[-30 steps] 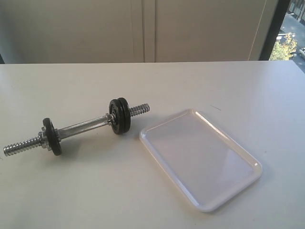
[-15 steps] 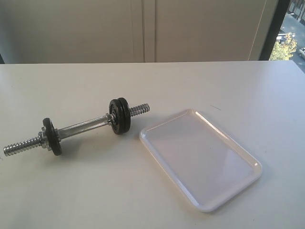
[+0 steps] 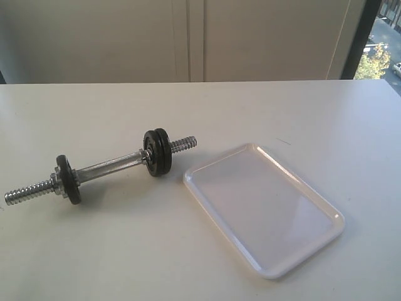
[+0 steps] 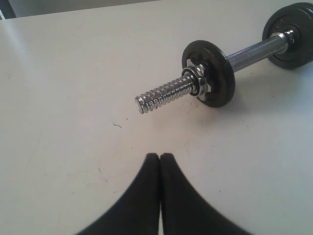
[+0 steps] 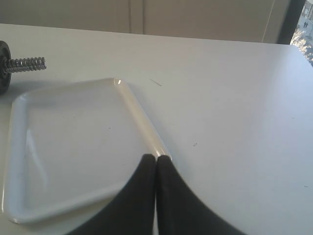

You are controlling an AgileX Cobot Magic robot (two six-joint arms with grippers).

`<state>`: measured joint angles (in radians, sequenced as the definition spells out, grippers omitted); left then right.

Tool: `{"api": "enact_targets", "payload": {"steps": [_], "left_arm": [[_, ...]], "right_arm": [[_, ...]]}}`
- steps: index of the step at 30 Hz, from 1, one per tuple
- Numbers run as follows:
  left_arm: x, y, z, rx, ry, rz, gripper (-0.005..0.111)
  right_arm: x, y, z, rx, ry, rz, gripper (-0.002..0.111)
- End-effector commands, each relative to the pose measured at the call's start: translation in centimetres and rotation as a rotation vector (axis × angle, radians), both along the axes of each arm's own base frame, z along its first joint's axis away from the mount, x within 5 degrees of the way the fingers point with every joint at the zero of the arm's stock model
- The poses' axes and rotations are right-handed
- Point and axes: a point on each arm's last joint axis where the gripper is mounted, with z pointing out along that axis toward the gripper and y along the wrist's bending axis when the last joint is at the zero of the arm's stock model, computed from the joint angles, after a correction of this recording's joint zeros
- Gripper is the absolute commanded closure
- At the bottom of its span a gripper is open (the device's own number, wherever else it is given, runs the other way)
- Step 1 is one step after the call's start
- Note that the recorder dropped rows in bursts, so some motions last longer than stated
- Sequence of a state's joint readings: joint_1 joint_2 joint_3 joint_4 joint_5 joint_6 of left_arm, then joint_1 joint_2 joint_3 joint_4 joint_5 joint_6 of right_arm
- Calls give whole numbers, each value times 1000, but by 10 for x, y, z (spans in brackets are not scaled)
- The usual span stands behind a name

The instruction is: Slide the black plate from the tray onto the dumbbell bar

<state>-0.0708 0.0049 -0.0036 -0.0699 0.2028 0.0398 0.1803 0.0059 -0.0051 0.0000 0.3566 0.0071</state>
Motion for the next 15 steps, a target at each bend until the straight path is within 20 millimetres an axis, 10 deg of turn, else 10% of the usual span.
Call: {"api": "enact_targets", "payload": {"steps": [1, 15], "left_arm": [[0, 0, -1, -8, 0, 0, 107], [0, 0, -1, -8, 0, 0, 107]], "right_arm": [[0, -1, 0, -4, -16, -10, 108], [1, -6, 0, -5, -16, -110, 108]]}}
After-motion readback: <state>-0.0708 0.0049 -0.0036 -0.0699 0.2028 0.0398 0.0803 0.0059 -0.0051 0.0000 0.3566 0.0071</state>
